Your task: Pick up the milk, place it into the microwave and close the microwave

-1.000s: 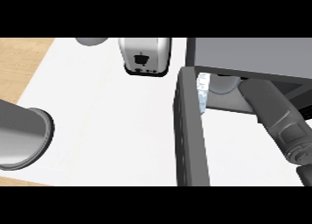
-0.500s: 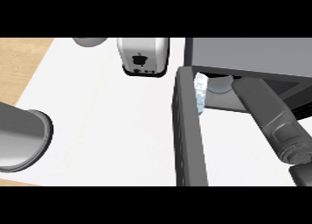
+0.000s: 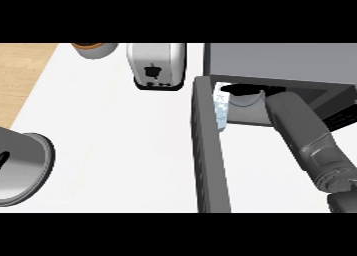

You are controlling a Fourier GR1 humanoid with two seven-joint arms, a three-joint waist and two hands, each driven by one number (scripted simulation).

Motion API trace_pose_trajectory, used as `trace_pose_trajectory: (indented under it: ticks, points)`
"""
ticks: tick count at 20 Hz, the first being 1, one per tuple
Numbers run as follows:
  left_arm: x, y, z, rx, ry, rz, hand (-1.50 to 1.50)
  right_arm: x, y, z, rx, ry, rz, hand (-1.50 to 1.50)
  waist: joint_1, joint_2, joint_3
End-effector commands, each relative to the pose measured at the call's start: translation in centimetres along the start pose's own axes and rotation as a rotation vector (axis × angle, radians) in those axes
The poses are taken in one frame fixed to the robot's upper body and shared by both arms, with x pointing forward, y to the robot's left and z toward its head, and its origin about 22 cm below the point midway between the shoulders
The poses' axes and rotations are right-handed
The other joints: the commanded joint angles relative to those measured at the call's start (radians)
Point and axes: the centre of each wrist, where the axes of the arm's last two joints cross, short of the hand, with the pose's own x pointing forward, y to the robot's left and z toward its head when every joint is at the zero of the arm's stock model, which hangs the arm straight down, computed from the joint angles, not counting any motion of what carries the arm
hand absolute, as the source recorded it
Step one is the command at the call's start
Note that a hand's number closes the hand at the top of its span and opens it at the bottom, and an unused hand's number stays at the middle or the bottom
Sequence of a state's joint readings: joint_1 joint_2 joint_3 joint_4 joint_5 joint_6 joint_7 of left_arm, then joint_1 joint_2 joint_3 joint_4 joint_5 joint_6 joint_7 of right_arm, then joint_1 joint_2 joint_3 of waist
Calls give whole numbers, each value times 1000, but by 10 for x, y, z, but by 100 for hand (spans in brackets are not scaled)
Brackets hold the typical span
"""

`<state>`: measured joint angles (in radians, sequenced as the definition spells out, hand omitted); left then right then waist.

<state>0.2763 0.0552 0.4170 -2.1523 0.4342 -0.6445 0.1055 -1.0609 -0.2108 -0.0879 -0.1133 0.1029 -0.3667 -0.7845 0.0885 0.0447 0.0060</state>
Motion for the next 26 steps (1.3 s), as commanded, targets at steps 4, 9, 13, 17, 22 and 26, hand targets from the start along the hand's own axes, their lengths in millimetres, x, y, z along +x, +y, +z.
trace_pose_trajectory:
  ticks: [4,9,13,17,22,26]
  points:
    - [-11,-14,-10,-71,15,29,150,-24,0,29,34,61,-205,-150,-35,-19,-3]
    - [-15,-34,-31,-99,26,70,150,-35,17,55,102,72,-378,-150,-60,-30,-4]
    - [-4,-52,-38,-115,47,73,150,-51,6,73,121,84,-465,-150,-75,-38,-5]
    - [-10,-59,-35,-127,87,97,150,-74,7,120,137,103,-505,-150,-87,-45,-6]
    - [-22,-87,-39,-195,87,85,150,-71,16,132,132,95,-489,-150,-100,-52,-7]
    - [-21,-101,-68,-254,107,31,150,-83,-3,162,105,117,-484,-150,-110,-52,-7]
